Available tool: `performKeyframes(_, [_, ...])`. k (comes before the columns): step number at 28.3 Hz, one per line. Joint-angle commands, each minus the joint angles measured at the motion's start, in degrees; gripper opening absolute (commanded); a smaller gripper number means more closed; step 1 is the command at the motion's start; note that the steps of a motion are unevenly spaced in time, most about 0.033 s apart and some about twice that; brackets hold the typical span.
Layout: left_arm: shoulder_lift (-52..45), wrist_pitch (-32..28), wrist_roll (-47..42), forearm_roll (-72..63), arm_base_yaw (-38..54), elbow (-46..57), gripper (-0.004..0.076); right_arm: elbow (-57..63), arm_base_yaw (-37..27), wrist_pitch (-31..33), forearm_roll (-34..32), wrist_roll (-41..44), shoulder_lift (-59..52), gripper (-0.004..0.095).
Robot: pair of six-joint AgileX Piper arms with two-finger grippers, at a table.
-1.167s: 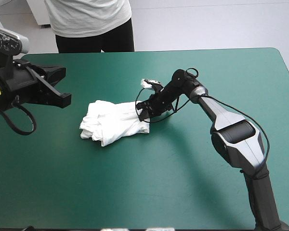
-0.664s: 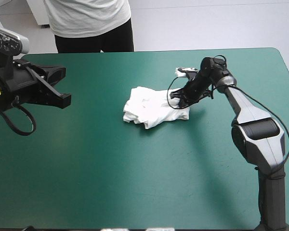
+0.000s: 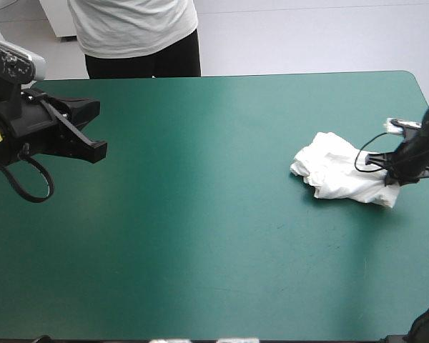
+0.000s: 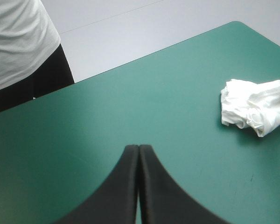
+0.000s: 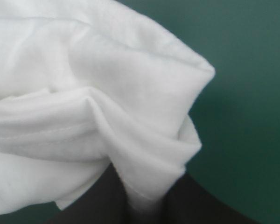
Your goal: Fold the cloth
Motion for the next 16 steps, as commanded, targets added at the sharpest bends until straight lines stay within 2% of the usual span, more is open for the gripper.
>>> performKeyframes(1, [-0.45, 2.14, -0.11, -1.92, -0.3, -1.29, -0.001, 3.92, -5.4, -2.19, -0.47, -1.14, -6.85, -0.0005])
performKeyframes(7, [-0.57, 2.14, -0.11, -2.17, -0.3, -1.29, -0.001, 11.88, -10.81, -5.0, -3.43, -1.25, -12.37, -0.0006])
performKeyframes(11, [-0.57, 2.14, -0.11, -2.6, -0.3, -1.29, -0.001, 12.99, -10.81, -4.59, -4.85, -0.31, -13.22, -0.0004])
performKeyframes(14, [-0.57, 2.14, -0.11, -3.16, -0.3, -1.29, -0.001, 12.99, -10.81, -4.34, -4.45, -0.31, -13.22, 0.0043])
performKeyframes(16, [-0.57, 2.14, -0.11, -3.81, -0.3, -1.29, -0.001, 12.99, -10.81, -4.08, -4.36, -0.31, -13.56, 0.0112])
